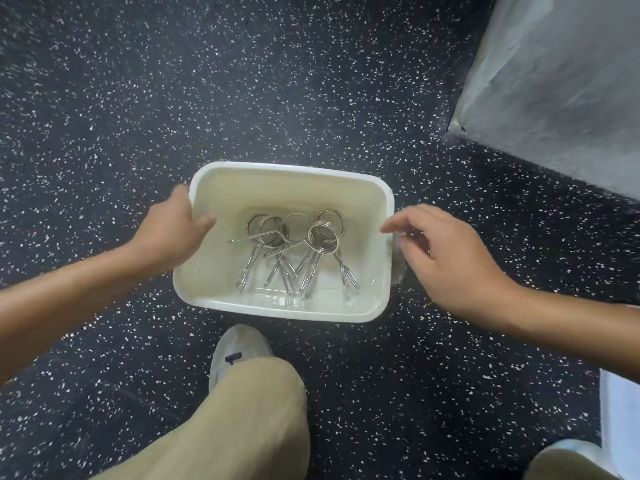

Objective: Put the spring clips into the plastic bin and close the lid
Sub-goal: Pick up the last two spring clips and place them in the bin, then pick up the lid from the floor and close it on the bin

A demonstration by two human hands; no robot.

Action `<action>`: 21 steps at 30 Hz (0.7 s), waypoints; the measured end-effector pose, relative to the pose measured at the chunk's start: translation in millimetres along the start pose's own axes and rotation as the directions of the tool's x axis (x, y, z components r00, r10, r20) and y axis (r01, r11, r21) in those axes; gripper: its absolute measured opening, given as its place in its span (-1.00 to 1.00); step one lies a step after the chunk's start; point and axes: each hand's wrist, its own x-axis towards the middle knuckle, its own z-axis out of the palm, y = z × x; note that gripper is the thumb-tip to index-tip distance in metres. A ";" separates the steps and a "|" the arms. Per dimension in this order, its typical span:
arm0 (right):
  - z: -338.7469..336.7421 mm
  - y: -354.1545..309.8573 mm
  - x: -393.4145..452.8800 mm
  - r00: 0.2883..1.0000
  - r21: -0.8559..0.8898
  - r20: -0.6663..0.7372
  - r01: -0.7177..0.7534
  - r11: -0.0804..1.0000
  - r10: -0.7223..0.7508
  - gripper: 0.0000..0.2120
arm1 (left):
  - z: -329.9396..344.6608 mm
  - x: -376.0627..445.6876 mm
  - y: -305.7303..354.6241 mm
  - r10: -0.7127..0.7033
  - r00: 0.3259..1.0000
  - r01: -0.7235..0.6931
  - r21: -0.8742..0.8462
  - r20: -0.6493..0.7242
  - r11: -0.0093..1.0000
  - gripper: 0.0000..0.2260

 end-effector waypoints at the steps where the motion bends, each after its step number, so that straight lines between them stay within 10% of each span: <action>1: -0.9 4.4 -3.4 1.000 -0.003 -0.004 -0.007 1.000 0.007 -0.78 | -0.9 -0.2 1.8 -0.002 1.000 0.002 -0.016 0.002 1.000 -0.61; 21: -84.2 107.0 -92.3 0.979 -0.130 0.038 -0.193 0.973 0.199 -0.75 | 34.0 -50.3 76.1 0.211 0.944 -0.120 -0.331 0.254 0.936 -0.78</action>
